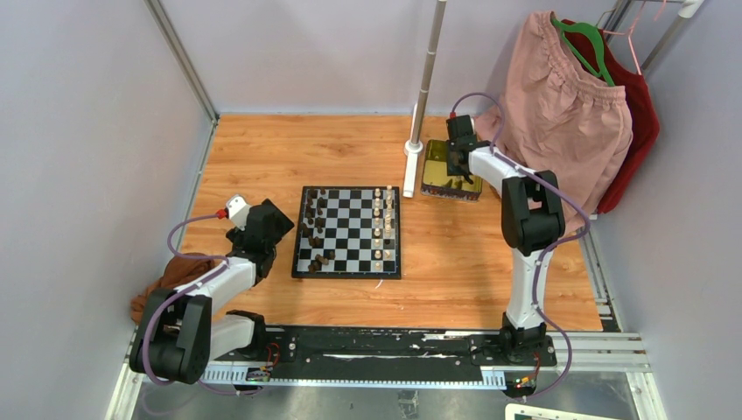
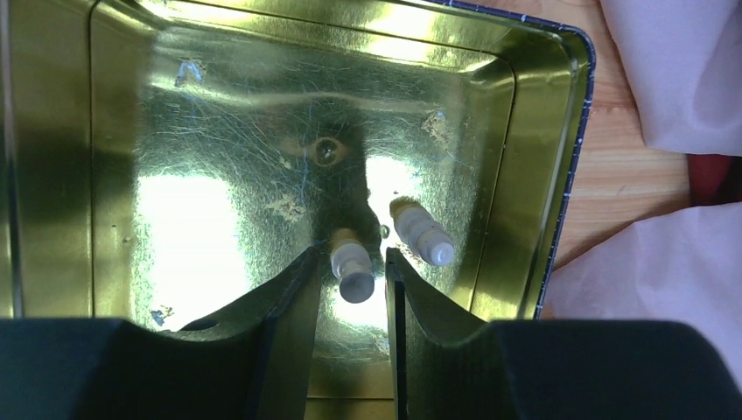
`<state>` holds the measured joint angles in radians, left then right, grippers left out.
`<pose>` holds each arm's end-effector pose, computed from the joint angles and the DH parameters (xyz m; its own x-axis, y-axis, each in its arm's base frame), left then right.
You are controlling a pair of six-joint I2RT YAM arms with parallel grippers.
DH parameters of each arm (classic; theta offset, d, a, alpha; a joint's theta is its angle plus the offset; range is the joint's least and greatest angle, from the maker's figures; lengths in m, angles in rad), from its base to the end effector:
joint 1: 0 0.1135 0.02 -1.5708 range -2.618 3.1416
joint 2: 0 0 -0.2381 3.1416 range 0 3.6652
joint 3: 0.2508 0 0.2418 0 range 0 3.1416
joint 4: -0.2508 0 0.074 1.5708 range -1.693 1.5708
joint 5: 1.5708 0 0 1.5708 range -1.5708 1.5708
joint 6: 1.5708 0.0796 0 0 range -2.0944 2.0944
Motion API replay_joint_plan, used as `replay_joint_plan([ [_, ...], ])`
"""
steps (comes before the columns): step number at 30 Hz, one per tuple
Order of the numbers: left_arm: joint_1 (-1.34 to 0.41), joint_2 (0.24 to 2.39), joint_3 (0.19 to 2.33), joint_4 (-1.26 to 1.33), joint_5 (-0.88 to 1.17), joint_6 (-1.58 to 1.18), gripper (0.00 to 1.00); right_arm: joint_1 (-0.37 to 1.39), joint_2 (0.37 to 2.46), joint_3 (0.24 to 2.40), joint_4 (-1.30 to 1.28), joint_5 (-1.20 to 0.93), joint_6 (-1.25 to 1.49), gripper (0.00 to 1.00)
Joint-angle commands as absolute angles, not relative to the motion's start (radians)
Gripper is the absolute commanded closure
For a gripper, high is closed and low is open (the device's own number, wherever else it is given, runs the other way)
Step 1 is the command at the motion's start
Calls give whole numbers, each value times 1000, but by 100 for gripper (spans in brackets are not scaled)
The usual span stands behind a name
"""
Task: Set up the chess pieces on the board
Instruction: Pick up the chess piece from the storage box.
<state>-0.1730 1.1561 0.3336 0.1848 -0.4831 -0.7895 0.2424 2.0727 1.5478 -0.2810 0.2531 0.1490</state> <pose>0.2462 -0.0055 0.1146 -0.2602 -0.5928 -0.7622 -0.5679 0.7323 -0.3757 0.4629 0.0939 0.1478 -0.7021 -0.0256 -0.7116 0.0406 0.9963 -0.0759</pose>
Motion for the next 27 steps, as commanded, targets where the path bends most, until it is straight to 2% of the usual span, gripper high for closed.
replay_joint_plan([
  [1, -179, 1164, 346, 192, -511, -786, 0, 226, 2097, 1577, -295, 233, 166, 63],
  [3, -179, 1163, 345, 192, -512, -786, 0, 226, 2102, 1580, -296, 228, 167, 68],
  [4, -179, 1163, 345, 192, -512, -786, 0, 226, 2103, 1581, -296, 227, 167, 74],
  [6, -179, 1163, 345, 190, -512, -786, 0, 225, 2102, 1583, -296, 229, 166, 94],
  [7, -179, 1163, 345, 190, -512, -785, 0, 225, 2100, 1583, -295, 230, 165, 97],
  [10, -179, 1164, 345, 191, -512, -786, 0, 227, 2088, 1586, -296, 240, 154, 100],
  [27, -179, 1160, 342, 190, -514, -786, 0, 259, 1914, 1587, -279, 187, 120, 100],
])
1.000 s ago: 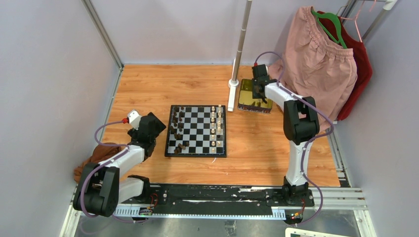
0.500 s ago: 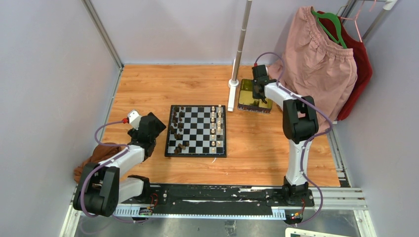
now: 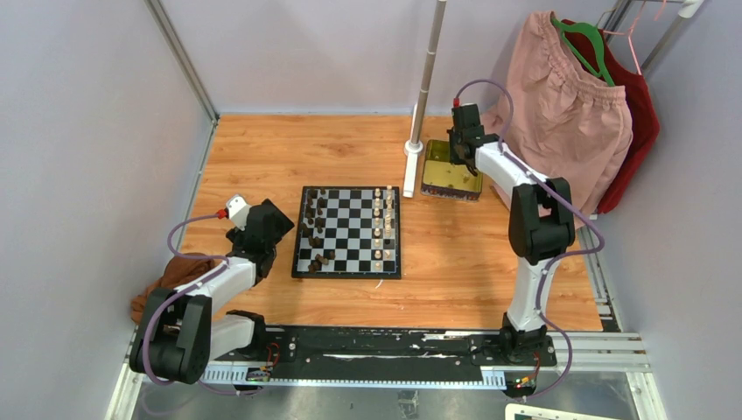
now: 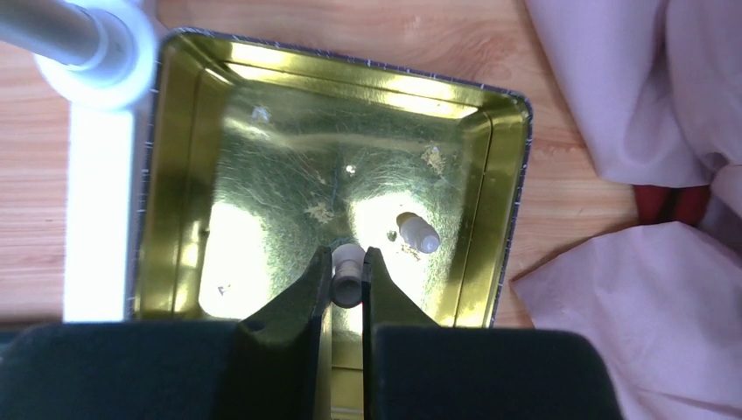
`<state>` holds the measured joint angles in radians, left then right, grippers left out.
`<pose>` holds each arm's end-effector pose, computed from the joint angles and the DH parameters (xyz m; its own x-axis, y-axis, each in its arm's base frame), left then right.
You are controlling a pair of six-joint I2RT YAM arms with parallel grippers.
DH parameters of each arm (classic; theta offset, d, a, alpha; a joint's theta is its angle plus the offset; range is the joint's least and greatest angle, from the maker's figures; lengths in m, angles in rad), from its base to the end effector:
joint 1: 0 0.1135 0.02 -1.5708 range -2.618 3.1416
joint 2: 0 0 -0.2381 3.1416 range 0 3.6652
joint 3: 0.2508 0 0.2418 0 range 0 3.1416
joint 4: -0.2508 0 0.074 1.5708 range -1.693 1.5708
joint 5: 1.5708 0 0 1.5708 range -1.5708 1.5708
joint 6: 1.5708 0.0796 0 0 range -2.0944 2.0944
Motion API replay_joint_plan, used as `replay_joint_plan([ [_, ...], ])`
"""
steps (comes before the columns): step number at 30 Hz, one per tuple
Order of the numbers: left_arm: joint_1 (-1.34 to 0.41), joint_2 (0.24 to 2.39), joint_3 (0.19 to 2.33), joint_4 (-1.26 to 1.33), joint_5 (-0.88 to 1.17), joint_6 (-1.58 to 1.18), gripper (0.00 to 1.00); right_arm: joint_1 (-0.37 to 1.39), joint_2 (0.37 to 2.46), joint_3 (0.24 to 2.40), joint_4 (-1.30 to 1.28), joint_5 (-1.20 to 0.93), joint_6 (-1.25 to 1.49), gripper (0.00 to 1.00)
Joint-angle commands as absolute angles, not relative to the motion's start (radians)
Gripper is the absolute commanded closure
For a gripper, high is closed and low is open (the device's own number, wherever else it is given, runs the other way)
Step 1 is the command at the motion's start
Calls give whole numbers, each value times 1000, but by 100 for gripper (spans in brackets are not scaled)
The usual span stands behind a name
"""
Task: Set up the chess pieces on the board
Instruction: Pick up the chess piece from the storage box, then place the chess piece on the chessboard.
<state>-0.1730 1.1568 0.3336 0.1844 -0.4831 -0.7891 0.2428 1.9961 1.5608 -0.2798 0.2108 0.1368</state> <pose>0.2462 -0.0055 0.1144 -0.2612 -0.5924 -0.7621 -0.5682 0.7326 -0.3747 0.4608 0.0970 0.1865 -0.6417 -0.0215 -0.7667 0.0058 0.9994 -0.0330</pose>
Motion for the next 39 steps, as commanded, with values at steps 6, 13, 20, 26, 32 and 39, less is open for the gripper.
replay_joint_plan([
  [6, -179, 1156, 341, 191, -515, -784, 0, 315, 1805, 1540, -315, 167, 110, 100],
  [13, -179, 1138, 329, 192, -515, -786, 0, 506, 1620, 1377, -361, 203, 114, 100],
  [20, -179, 1131, 325, 192, -505, -776, 0, 748, 1428, 1120, -368, 294, 163, 100],
  [26, -179, 1134, 327, 192, -500, -773, 0, 937, 1324, 979, -370, 341, 229, 100],
  [32, -179, 1131, 325, 193, -498, -773, 0, 1034, 1301, 909, -359, 352, 281, 100],
  [39, -179, 1134, 327, 192, -498, -773, 0, 1077, 1352, 867, -299, 339, 303, 100],
])
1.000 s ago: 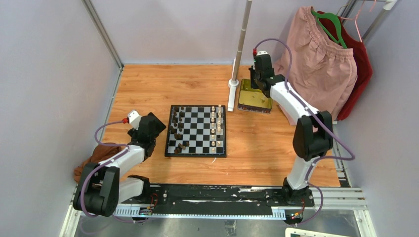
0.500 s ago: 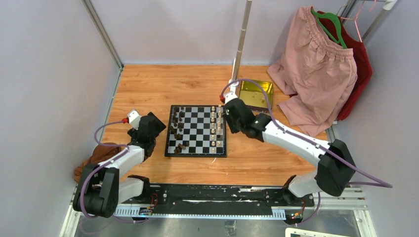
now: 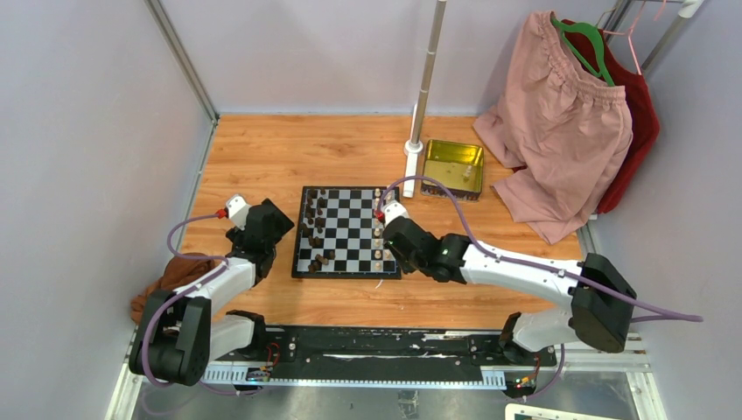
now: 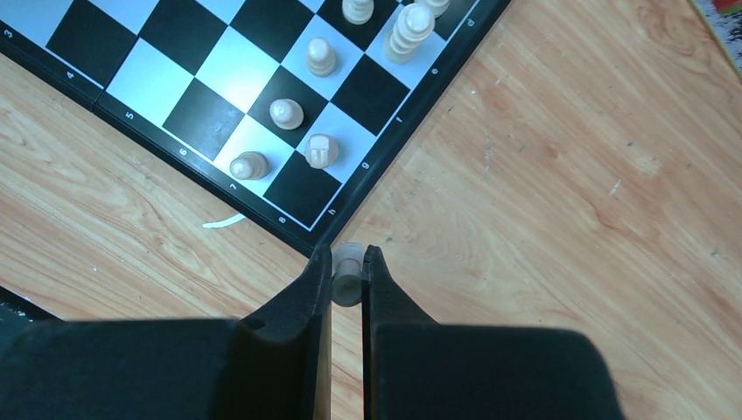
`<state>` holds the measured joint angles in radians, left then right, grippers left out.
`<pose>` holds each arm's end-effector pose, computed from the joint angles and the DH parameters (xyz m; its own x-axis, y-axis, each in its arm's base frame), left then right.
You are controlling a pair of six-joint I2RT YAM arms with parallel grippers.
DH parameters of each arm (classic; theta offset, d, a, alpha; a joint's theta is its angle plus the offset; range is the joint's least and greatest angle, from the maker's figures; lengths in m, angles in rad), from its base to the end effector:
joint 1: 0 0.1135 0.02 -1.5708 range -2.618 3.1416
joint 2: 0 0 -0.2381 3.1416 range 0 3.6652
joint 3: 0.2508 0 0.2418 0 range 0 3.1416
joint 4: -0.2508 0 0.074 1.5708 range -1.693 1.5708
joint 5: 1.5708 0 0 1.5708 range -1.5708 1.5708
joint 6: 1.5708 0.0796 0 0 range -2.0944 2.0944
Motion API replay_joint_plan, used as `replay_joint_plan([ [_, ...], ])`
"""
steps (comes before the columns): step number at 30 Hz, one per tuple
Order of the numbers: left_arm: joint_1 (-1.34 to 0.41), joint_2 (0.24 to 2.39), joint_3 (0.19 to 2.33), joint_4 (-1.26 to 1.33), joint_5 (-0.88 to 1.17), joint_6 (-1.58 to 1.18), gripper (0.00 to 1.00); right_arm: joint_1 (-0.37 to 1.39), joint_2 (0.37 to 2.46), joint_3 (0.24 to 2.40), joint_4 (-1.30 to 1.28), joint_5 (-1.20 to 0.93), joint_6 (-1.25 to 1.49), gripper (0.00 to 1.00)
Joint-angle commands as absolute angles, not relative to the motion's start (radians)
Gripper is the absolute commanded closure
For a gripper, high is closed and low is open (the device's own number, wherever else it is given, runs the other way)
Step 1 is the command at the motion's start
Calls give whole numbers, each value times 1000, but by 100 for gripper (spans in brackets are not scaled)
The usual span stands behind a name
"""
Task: Set up the chess pieces on the board
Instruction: Place the chess piece on the chessboard.
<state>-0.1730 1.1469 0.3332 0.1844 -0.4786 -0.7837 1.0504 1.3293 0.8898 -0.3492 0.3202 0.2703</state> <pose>0.2462 -0.0058 0.1164 -0.2596 -0.5907 -0.7640 -0.5608 0.7363 -0.3787 0.1739 0.2530 0.1932 -0.5304 -0.4158 -0.7388 -0.5931 0.8047 -0.0270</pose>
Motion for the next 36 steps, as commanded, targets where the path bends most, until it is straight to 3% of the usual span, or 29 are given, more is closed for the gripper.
replay_joint_plan([
  [1, -179, 1134, 327, 192, -499, -773, 0, 1081, 1362, 864, -288, 335, 302, 100],
  [36, -179, 1138, 330, 194, -492, -765, 0, 1133, 1546, 874, -150, 338, 275, 100],
])
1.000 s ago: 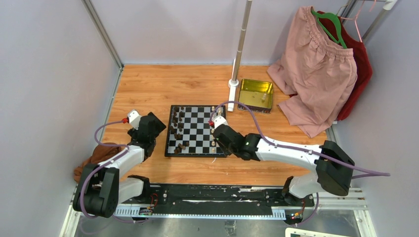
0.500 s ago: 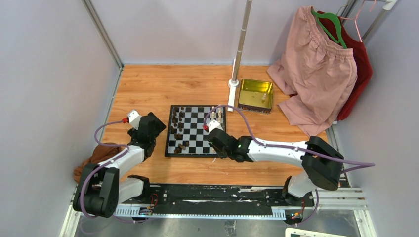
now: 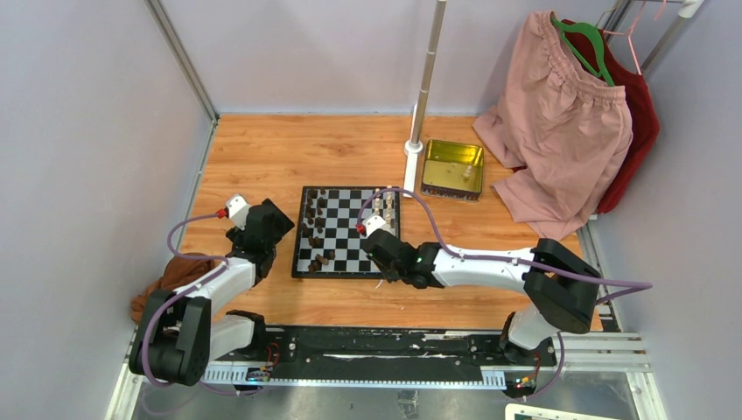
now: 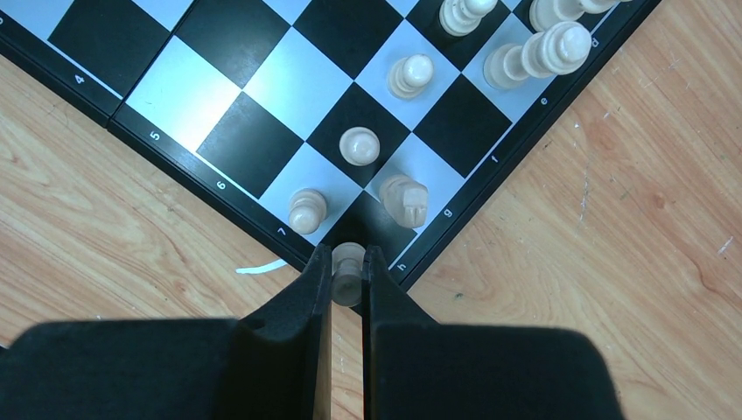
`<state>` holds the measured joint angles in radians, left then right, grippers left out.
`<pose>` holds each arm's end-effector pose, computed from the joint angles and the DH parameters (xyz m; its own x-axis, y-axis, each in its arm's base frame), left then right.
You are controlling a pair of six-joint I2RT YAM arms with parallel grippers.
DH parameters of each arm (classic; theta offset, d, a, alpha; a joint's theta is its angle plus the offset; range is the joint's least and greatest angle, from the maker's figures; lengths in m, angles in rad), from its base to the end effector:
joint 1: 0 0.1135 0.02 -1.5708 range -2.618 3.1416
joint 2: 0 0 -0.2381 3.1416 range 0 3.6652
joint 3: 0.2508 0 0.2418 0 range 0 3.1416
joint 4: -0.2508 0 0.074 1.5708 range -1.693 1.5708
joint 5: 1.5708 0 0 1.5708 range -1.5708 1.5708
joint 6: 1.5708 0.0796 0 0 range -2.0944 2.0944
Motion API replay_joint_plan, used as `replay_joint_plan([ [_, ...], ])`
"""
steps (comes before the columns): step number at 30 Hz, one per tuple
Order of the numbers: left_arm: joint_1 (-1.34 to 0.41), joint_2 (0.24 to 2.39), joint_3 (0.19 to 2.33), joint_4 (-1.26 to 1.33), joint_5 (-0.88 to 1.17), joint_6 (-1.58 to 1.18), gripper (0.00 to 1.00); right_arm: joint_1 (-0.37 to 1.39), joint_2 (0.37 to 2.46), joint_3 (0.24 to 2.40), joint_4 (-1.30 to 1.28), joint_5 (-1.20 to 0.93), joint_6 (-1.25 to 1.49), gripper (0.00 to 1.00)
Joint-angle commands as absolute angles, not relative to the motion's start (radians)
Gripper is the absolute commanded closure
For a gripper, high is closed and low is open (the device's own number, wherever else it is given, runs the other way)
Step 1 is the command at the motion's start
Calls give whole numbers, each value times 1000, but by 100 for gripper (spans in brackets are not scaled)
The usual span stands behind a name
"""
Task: Set up the chess pieces on the board
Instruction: Place the chess piece on the chessboard.
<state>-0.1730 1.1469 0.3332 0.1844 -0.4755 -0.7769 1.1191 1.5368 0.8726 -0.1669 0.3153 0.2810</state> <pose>0.2462 -0.0060 0.1163 -0.2652 -0.5864 -0.7654 -0.5573 0.7410 -0.3746 0.1681 0.2899 0.1438 -0.5217 -0.4713 -0.7112 -0.6447 0.7637 -0.0332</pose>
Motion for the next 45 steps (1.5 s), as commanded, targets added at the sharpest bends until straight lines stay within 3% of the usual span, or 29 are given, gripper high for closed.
replay_joint_plan([
  [1, -179, 1138, 330, 194, -492, -765, 0, 1133, 1546, 874, -149, 341, 273, 100],
  [32, -179, 1142, 334, 194, -483, -759, 0, 1132, 1586, 875, -136, 369, 268, 100],
  [41, -180, 1140, 333, 194, -481, -758, 0, 1132, 1584, 879, -156, 371, 274, 78],
  [45, -179, 1141, 332, 194, -481, -759, 0, 1132, 1577, 879, -160, 377, 275, 75],
])
